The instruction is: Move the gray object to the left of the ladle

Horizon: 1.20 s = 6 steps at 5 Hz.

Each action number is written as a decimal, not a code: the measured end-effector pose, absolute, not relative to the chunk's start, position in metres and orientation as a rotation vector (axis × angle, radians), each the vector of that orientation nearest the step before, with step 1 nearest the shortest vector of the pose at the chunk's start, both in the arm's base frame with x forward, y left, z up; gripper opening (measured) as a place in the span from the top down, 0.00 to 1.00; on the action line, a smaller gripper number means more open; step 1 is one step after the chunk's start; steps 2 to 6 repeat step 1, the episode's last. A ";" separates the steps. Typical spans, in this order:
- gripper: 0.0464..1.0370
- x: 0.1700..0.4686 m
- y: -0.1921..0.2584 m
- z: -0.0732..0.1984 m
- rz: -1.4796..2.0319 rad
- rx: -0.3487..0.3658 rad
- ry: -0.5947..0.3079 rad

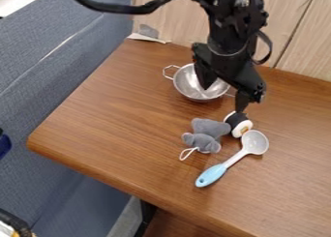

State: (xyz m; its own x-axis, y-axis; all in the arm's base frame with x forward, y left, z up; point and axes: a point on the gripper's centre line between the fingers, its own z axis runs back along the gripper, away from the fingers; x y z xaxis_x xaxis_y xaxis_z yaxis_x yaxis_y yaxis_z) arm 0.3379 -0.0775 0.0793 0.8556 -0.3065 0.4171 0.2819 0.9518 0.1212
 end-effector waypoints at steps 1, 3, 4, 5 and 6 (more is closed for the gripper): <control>0.04 0.338 -0.078 0.079 -0.308 0.056 -0.448; 0.04 0.338 -0.078 0.079 -0.308 0.056 -0.448; 0.04 0.338 -0.078 0.079 -0.308 0.056 -0.448; 0.04 0.338 -0.078 0.079 -0.308 0.056 -0.448; 0.04 0.338 -0.078 0.079 -0.308 0.056 -0.448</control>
